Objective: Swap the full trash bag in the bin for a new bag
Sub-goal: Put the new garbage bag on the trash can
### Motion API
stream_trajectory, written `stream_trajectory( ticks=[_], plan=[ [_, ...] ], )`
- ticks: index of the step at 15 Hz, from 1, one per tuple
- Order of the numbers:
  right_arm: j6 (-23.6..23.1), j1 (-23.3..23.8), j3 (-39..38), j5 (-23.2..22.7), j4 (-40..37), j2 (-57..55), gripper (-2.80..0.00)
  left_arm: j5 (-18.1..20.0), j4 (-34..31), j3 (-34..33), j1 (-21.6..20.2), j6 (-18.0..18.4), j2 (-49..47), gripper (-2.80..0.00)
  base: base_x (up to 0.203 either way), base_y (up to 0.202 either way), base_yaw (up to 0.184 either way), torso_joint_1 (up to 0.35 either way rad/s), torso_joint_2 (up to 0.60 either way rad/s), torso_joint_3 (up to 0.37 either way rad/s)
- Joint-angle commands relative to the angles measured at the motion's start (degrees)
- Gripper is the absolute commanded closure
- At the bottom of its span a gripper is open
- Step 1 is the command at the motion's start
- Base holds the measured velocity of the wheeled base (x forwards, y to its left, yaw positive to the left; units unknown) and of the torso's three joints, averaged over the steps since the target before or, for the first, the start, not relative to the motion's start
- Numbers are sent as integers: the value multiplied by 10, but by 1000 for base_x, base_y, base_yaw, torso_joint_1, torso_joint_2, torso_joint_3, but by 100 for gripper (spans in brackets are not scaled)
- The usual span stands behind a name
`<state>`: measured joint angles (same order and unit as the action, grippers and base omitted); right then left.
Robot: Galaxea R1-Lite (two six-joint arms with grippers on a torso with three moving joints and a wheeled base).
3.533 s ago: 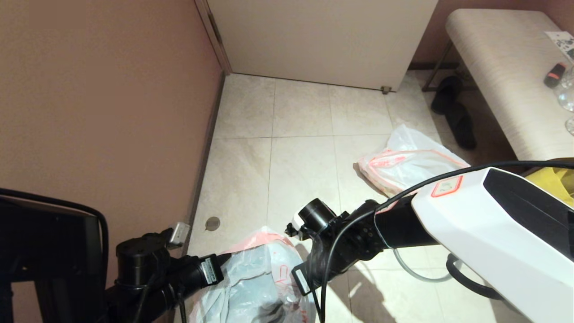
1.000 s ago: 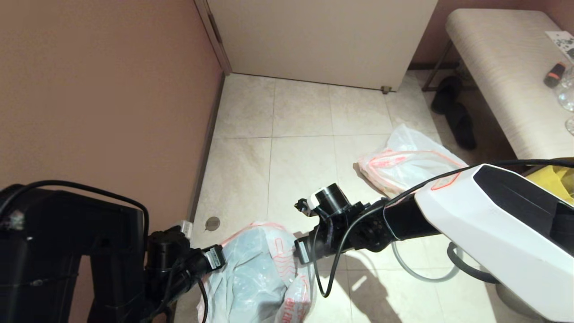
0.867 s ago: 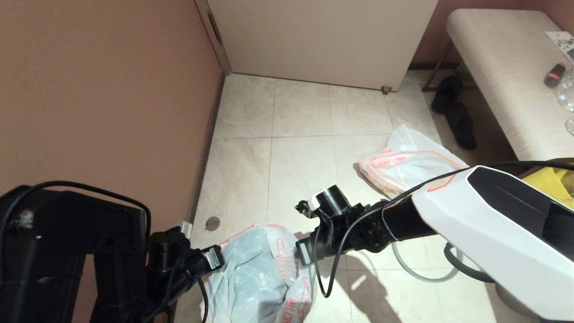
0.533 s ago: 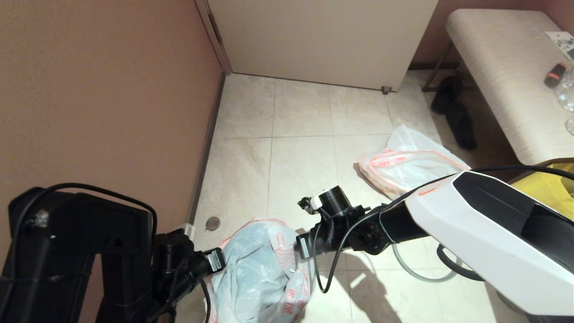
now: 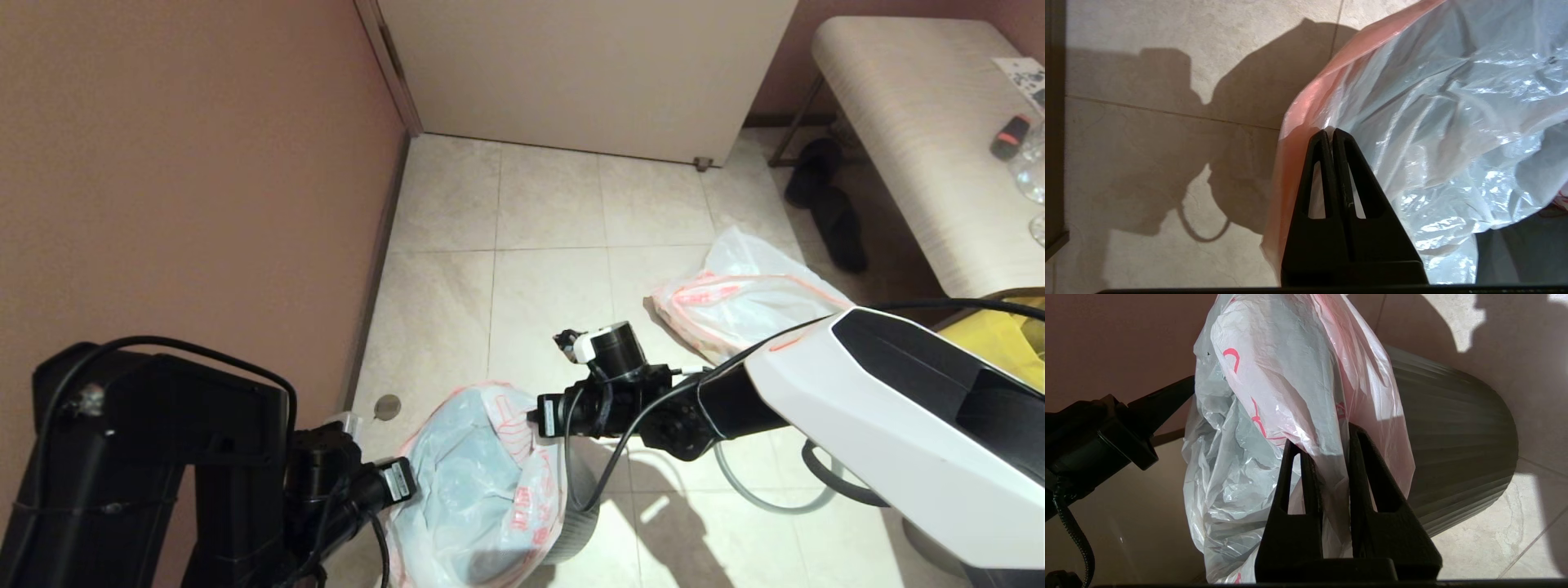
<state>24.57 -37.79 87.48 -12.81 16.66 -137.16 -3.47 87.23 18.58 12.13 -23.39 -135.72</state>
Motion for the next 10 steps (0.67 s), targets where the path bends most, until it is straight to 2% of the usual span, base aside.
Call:
stream_trajectory(
  ticks=[1, 5, 10],
  plan=[
    [1, 3, 0, 0, 1, 0, 0, -7, 27, 3, 0, -2, 0, 0, 0, 0, 0, 0, 0, 0],
    [2, 16, 0, 0, 15, -1, 0, -14, 27, 4, -9, -2, 2, 0, 0, 0, 0, 0, 0, 0],
    [3, 30, -5, 6, 93, -26, 0, -14, 27, -2, -9, -2, 14, 0, 0, 0, 0, 0, 0, 0]
  ],
)
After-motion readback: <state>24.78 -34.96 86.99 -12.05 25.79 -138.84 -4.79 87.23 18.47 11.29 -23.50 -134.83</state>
